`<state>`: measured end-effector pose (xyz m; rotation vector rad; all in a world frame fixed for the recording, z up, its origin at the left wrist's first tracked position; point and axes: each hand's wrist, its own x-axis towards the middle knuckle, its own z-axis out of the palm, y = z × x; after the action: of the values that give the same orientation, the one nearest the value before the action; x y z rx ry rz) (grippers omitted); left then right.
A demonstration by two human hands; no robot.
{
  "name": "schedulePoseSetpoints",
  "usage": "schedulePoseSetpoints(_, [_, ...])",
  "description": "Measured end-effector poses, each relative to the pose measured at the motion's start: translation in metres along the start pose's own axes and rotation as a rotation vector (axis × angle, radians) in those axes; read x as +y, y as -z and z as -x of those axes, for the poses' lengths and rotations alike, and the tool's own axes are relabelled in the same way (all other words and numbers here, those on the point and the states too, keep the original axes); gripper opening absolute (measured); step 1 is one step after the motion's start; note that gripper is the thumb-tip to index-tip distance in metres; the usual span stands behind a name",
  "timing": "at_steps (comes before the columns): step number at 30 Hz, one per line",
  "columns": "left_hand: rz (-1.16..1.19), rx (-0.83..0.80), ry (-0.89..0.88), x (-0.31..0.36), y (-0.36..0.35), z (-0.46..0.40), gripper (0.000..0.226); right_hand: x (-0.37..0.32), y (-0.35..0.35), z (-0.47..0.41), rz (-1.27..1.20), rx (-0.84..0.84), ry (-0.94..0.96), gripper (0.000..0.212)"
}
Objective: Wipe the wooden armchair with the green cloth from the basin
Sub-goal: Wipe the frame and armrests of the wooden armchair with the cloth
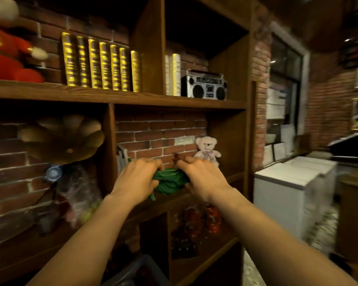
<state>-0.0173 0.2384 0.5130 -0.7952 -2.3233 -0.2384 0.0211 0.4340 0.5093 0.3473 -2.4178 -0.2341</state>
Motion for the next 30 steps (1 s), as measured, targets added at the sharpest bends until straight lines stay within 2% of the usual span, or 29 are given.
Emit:
schedulePoseSetpoints(5, [0.107, 0.014, -0.144, 0.083, -0.025, -0.041, 0.035, 0.072, 0.024, 0.057, 0.102, -0.032, -0.15, 0.058])
schedulePoseSetpoints(11, [0.282, 0.019, -0.304, 0.193, -0.05, -0.071, 0.034, 0.148, 0.058, 0.139, 0.225, -0.089, -0.316, 0.046])
schedulePoseSetpoints(16, [0.397, 0.009, -0.424, 0.289, -0.062, -0.084, 0.033, 0.2, 0.09, 0.213, 0.306, -0.108, -0.432, 0.046])
schedulePoseSetpoints(23, [0.498, 0.02, -0.541, 0.403, -0.078, -0.086, 0.034, 0.25, 0.128, 0.303, 0.386, -0.14, -0.556, 0.049])
schedulePoseSetpoints(30, [0.548, -0.039, -0.59, 0.471, -0.112, -0.083, 0.034, 0.284, 0.125, 0.366, 0.386, -0.185, -0.612, 0.049])
